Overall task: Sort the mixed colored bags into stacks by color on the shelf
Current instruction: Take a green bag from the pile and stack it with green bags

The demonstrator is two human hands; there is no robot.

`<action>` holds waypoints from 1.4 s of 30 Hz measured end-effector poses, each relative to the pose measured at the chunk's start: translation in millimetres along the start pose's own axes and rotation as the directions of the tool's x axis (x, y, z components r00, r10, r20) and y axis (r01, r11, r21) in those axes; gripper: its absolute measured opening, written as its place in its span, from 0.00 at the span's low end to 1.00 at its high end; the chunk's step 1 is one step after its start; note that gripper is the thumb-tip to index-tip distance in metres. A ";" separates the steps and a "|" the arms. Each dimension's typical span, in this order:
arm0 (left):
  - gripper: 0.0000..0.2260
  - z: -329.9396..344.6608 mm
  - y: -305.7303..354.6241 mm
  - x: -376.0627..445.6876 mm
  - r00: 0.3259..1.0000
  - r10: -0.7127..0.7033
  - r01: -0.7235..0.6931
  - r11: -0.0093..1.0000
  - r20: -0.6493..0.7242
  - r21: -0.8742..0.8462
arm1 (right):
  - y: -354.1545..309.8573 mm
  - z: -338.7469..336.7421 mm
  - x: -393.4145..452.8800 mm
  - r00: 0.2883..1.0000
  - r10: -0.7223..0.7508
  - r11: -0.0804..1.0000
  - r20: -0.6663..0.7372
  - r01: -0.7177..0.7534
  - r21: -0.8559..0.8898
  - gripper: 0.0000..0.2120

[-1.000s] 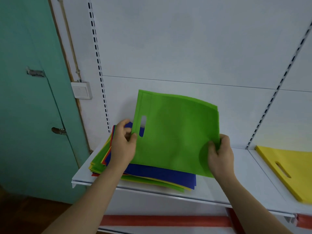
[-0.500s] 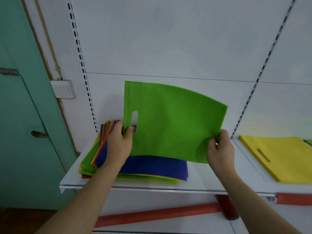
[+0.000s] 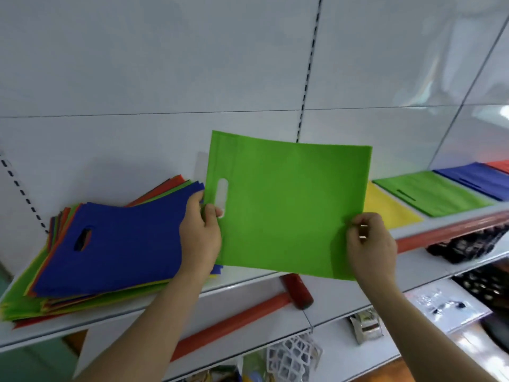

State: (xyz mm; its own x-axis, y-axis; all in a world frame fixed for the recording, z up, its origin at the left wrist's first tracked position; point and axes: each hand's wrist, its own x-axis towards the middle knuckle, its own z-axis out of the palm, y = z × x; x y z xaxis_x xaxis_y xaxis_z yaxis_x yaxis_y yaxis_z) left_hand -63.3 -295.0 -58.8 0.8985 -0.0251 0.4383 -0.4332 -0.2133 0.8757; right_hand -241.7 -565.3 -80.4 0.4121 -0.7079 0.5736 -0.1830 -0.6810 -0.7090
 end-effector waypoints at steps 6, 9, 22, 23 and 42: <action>0.13 96.1 44.4 -43.0 0.995 0.102 -0.102 0.995 -0.011 0.008 | 71.5 -87.4 28.1 0.998 -0.061 0.994 0.000 0.060 -0.094 0.13; 0.08 157.3 68.0 -69.2 0.990 0.137 -0.138 0.990 0.020 0.009 | 113.0 -133.9 47.8 0.999 -0.042 0.990 0.018 0.044 -0.131 0.17; 0.08 383.4 132.4 -143.6 0.947 0.126 -0.139 0.990 0.297 0.024 | 282.1 -259.0 125.2 0.995 0.095 0.956 -0.038 -0.102 -0.274 0.22; 0.09 398.0 133.4 -144.5 0.941 0.125 -0.141 0.990 0.313 0.027 | 292.8 -260.5 131.5 0.994 0.102 0.954 -0.032 -0.107 -0.280 0.22; 0.15 603.5 126.2 -88.9 0.934 0.053 -0.158 0.948 0.353 0.276 | 428.1 -214.0 357.6 0.979 0.076 0.932 0.189 -0.002 -0.361 0.24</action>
State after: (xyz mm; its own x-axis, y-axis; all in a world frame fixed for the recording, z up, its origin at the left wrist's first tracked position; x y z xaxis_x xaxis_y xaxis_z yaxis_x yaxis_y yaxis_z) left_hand -154.7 -909.0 -109.4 0.8417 -0.3797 0.3840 -0.5328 -0.4682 0.7049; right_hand -363.8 -1150.1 -91.1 0.5583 -0.7093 0.4303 -0.4940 -0.7010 -0.5144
